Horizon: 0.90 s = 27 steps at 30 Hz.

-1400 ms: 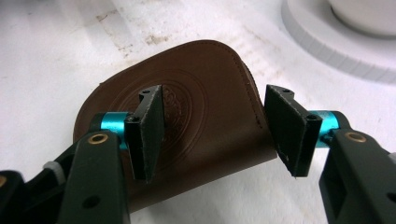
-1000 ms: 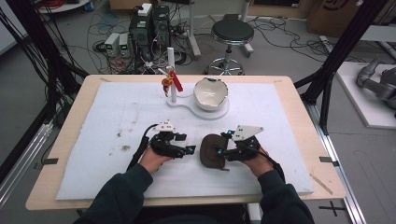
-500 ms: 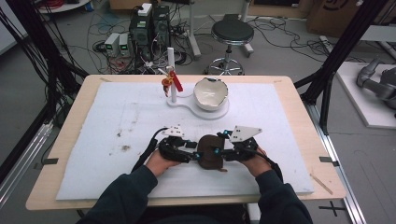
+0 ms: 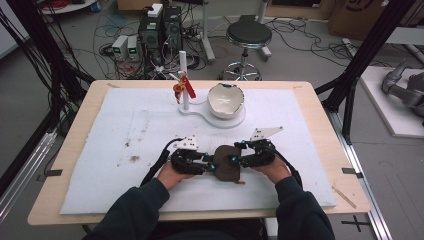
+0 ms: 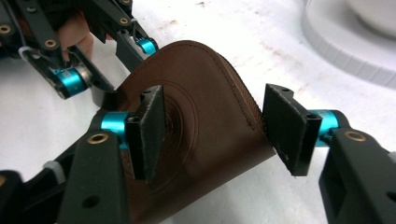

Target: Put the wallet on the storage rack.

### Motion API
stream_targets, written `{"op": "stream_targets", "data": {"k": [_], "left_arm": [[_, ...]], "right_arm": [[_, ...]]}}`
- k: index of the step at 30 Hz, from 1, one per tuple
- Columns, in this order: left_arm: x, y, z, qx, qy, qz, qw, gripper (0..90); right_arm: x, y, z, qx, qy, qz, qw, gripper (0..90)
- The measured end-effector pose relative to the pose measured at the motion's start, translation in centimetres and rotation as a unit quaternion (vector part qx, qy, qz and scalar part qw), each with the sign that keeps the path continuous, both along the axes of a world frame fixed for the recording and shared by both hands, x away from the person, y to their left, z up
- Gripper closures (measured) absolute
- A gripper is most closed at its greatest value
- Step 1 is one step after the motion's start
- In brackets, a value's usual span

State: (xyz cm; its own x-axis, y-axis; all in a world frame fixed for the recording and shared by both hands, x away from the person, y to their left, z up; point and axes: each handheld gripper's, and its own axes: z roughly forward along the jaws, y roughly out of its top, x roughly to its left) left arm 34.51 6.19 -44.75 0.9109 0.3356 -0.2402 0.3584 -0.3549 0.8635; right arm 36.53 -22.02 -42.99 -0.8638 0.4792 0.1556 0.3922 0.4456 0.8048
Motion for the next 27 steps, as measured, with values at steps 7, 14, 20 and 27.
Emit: {"op": "stream_targets", "data": {"k": [7, 14, 20, 27], "left_arm": [[-0.1, 0.0, 0.1, 0.000, -0.012, -0.007, 0.9999, 64.0], [0.2, 1.0, 0.5, 0.006, -0.001, 0.039, 0.9992, 45.1], [0.6, 4.8, 2.4, -0.034, -0.010, 0.124, 0.9916, 34.9], [0.8, 9.2, 4.3, -0.062, -0.039, 0.192, 0.9787, 27.9]], "right_arm": [[1.2, -0.6, -0.9, 0.043, 0.087, -0.005, 0.9953, 28.7], [1.1, -1.6, 0.0, 0.071, 0.099, 0.019, 0.9924, 53.6], [0.3, -2.7, 1.7, 0.122, 0.052, 0.013, 0.9910, 66.7], [0.0, -3.2, 2.5, 0.117, 0.001, -0.016, 0.9930, 68.5]]}}
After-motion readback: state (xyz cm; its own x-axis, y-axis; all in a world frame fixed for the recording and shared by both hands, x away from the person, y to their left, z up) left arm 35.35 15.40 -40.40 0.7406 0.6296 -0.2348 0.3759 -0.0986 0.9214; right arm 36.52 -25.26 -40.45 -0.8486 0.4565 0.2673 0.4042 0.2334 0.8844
